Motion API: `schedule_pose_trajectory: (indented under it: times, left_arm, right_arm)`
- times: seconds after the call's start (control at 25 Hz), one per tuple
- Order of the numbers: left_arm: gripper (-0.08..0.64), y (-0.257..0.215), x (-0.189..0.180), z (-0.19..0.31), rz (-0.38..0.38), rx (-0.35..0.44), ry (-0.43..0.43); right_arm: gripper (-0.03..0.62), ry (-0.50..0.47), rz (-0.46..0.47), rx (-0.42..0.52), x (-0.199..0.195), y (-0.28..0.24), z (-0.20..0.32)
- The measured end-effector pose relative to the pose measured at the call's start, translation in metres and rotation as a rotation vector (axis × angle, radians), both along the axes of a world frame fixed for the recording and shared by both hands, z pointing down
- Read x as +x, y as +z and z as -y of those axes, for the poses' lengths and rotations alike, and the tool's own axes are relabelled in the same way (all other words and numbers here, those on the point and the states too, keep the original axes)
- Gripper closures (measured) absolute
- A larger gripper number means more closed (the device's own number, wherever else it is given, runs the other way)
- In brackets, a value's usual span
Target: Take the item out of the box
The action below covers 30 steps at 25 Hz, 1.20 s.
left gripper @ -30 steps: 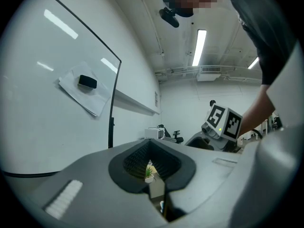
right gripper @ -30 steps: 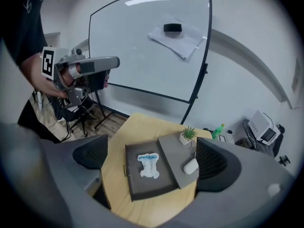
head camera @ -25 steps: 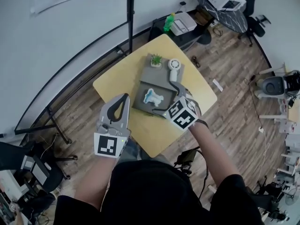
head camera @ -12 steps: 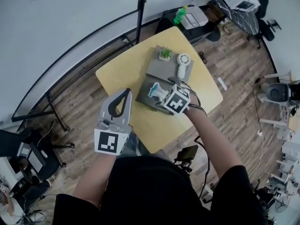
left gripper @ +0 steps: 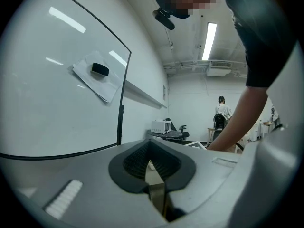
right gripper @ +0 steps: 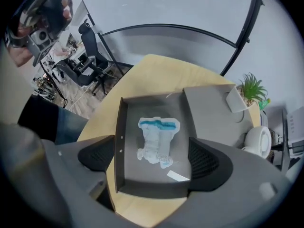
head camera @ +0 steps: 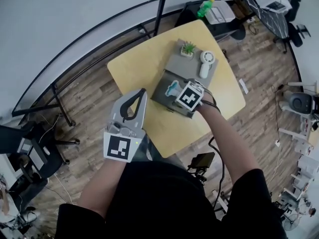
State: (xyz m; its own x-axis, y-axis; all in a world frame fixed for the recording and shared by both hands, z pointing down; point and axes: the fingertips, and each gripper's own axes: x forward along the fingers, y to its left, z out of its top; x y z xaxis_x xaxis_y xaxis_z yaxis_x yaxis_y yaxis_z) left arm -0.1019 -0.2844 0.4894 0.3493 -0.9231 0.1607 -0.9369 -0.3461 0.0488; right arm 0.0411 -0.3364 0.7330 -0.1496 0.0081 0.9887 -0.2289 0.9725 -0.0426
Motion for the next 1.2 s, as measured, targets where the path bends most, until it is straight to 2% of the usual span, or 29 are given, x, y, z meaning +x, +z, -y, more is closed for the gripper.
schedule_pose_trajectory:
  times: [0.2, 0.48, 0.84, 0.92, 1.2]
  left_arm:
    - [0.56, 0.013, 0.002, -0.006, -0.01, -0.025, 0.0]
    - [0.56, 0.023, 0.0, -0.011, -0.026, -0.048, -0.009]
    - [0.56, 0.032, -0.005, -0.014, -0.032, -0.07, -0.014]
    - [0.56, 0.033, -0.006, -0.016, -0.034, -0.075, -0.015]
    - [0.56, 0.035, -0.005, -0.018, -0.04, -0.076, -0.015]
  right_arm:
    - [0.099, 0.006, -0.052, -0.032, 0.008, 0.028, -0.001]
    - [0.152, 0.017, -0.081, -0.063, 0.01, 0.048, -0.001]
    - [0.286, 0.008, -0.114, -0.074, 0.008, 0.061, 0.001]
    - [0.335, 0.006, -0.123, -0.066, 0.01, 0.063, 0.001]
    - [0.447, 0.011, -0.155, -0.055, 0.016, 0.058, -0.001]
